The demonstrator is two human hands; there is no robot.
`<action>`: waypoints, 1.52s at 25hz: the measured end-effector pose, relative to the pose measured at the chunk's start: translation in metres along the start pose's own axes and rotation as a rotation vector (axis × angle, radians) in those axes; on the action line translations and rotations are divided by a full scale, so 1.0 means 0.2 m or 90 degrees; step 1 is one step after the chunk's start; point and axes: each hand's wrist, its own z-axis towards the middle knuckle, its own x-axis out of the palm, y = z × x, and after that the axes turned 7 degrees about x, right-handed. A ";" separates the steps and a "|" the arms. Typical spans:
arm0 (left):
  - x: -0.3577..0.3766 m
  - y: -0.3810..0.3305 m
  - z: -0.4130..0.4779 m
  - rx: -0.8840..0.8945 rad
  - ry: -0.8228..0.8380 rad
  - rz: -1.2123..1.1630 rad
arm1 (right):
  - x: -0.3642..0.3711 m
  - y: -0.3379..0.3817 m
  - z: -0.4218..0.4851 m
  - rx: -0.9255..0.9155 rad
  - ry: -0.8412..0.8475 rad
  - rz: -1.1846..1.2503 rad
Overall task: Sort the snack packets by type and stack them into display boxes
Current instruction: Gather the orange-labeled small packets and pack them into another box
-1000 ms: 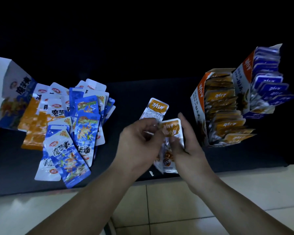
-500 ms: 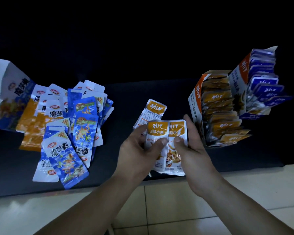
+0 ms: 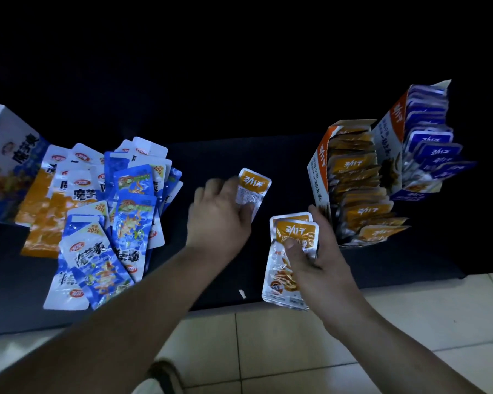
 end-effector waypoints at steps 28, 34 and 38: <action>-0.14 -0.34 -0.47 -0.126 0.179 -0.636 | 0.04 0.12 -0.12 -0.060 -0.011 0.086; -0.31 -0.42 -0.46 -0.062 0.275 -0.601 | -0.10 0.24 -0.31 -0.108 -0.031 0.097; -0.38 -0.58 -0.41 -0.157 0.382 -0.737 | -0.24 0.33 -0.36 -0.146 -0.076 0.165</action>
